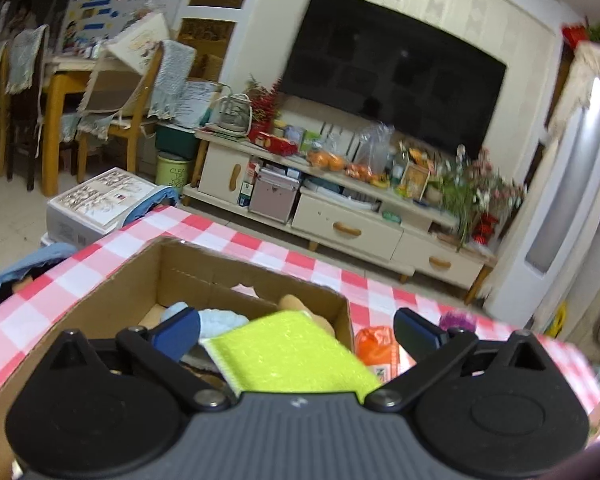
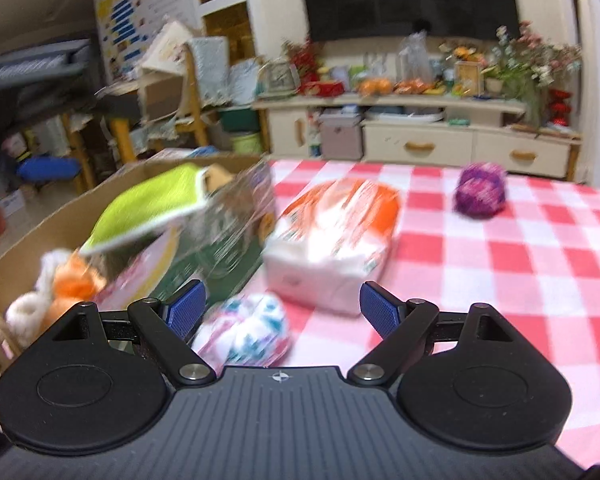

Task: Organize soft objects
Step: 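Move both open grippers back over the remaining table items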

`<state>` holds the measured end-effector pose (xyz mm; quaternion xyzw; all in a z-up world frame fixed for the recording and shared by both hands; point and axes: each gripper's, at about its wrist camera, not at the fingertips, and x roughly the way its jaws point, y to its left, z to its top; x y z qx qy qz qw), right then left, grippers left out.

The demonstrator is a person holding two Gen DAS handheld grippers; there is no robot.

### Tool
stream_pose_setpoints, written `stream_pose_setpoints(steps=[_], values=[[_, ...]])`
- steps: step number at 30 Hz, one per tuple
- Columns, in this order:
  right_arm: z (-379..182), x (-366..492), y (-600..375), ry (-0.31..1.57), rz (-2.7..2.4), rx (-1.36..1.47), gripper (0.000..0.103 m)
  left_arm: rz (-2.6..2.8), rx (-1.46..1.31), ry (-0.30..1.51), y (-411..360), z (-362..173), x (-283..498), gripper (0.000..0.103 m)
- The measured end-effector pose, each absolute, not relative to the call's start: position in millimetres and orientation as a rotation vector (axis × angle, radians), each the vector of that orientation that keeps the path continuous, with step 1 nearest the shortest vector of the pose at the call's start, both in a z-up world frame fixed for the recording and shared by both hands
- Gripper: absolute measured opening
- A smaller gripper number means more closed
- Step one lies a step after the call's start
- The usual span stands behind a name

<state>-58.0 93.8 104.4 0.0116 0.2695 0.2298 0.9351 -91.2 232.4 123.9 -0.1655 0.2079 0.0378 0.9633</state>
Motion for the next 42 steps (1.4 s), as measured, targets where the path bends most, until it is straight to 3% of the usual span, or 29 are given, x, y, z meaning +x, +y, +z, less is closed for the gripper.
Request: stream_pose_setpoints(steps=[11, 29, 34, 42], values=[[80.6, -51.8, 111.7, 0.582, 0.555, -0.102, 0.103, 0.128, -0.105, 0.540, 202.4, 105.4, -64.4, 0.102], [58.8, -35.9, 117.7, 0.567, 0.614, -0.132, 0.103, 0.375, -0.077, 0.638, 245.1, 98.1, -57.7, 0.102], [58.3, -39.2, 115.1, 0.568, 0.637, -0.124, 0.086, 0.385, -0.079, 0.627, 243.2, 102.2, -59.4, 0.102], [60.6, -42.9, 94.6, 0.568, 0.565, -0.131, 0.086, 0.354, -0.095, 0.558, 230.9, 115.3, -64.2, 0.102]])
